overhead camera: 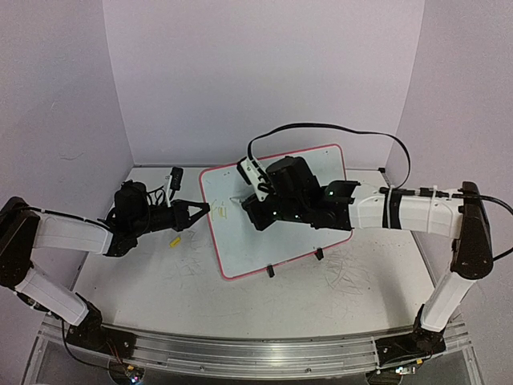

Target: Write a sentence on the whiteboard

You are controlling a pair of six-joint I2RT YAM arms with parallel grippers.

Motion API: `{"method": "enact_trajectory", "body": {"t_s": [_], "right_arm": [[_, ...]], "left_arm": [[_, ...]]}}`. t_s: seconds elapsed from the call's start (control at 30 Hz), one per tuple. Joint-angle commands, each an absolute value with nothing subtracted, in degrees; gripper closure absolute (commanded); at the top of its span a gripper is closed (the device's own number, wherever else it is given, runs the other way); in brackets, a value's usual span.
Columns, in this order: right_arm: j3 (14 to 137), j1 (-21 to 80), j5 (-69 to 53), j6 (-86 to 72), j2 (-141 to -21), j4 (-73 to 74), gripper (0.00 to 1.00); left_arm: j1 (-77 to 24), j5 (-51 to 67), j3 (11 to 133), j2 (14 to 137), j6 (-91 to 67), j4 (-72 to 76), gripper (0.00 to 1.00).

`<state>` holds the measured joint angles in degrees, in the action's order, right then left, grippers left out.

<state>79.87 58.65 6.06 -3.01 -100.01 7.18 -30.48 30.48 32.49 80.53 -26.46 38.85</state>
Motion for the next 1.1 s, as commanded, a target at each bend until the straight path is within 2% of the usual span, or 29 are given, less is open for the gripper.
{"method": "enact_trajectory", "body": {"t_s": [0.0, 1.07], "right_arm": [[83.0, 58.8, 6.0, -2.6, -100.6, 6.0, 1.00], [78.3, 58.9, 7.4, -3.8, -100.2, 7.6, 1.00]], "left_arm": [[-30.6, 31.4, 33.3, 78.5, -25.3, 40.1, 1.00], [-30.6, 31.6, 33.6, 78.8, -25.1, 40.1, 1.00]]}}
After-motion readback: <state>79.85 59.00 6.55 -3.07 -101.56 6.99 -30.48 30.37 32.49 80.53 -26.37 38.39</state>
